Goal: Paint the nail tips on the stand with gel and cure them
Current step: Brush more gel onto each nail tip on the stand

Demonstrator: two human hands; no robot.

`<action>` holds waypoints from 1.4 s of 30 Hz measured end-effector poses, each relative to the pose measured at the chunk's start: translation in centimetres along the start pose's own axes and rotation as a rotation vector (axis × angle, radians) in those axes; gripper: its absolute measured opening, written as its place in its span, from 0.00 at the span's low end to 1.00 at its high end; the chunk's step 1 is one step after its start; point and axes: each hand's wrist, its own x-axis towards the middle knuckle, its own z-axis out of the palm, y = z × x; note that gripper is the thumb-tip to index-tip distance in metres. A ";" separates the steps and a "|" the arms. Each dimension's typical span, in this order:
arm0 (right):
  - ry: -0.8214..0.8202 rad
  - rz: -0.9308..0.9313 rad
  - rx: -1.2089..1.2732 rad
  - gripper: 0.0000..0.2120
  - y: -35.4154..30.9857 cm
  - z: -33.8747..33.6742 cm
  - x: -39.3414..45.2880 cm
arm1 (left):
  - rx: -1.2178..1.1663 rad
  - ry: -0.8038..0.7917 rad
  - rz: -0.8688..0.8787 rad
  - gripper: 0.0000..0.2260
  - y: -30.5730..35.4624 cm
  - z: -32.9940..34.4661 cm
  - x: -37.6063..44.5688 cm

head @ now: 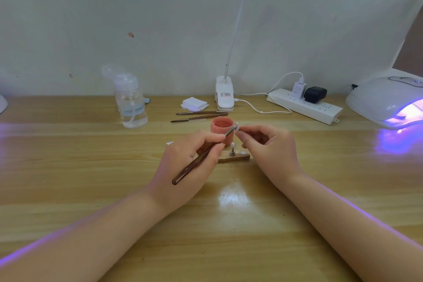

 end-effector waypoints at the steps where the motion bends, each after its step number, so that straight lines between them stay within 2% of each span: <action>1: 0.002 -0.004 0.001 0.09 0.0 0.0 0.0 | -0.007 -0.003 -0.016 0.07 0.0 0.0 0.0; 6: 0.004 -0.018 -0.001 0.11 0.0 0.1 0.0 | -0.008 0.024 0.018 0.04 0.2 -0.2 -0.2; 11: -0.011 -0.026 -0.003 0.04 0.1 0.1 0.0 | -0.030 0.024 0.019 0.09 0.5 0.0 -0.1; 20: 0.001 -0.029 -0.016 0.09 0.1 0.1 0.0 | 0.010 0.024 0.031 0.06 0.1 -0.2 -0.3; 23: -0.009 -0.023 -0.013 0.06 0.2 0.1 0.0 | -0.026 0.053 0.022 0.05 0.5 -0.1 -0.2; 27: -0.005 -0.051 -0.029 0.06 0.2 0.2 -0.1 | -0.005 0.038 0.013 0.10 0.6 0.0 0.0; 34: 0.008 -0.076 -0.056 0.05 0.4 0.2 0.0 | 0.038 0.014 -0.025 0.06 0.0 -0.3 -0.4; 38: 0.011 -0.078 -0.062 0.06 0.4 0.2 0.0 | -0.005 0.051 0.018 0.06 0.7 -0.2 -0.1; 42: 0.001 -0.089 -0.049 0.08 0.3 0.2 0.0 | 0.011 0.030 -0.003 0.09 0.8 -0.1 0.0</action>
